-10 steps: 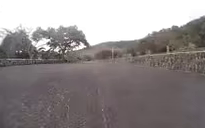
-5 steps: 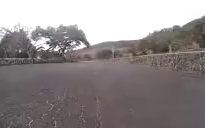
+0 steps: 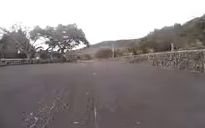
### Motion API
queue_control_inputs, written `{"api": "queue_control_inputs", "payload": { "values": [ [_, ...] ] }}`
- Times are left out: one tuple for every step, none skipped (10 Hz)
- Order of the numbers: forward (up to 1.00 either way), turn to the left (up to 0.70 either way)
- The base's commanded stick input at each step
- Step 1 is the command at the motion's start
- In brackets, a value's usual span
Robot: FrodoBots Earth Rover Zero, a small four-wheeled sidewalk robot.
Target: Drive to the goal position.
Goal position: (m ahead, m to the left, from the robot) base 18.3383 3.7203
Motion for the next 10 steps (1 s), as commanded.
{"api": "queue_control_inputs", "payload": {
  "values": [
    [0.7,0.0],
    [0.7,0.0],
    [0.7,0.0],
    [0.7,0.0],
    [0.7,0.16],
    [0.7,0.06],
    [0.7,0.0],
    [0.7,0.0],
    [0.7,0.0],
    [0.7,0.0]
  ]
}}
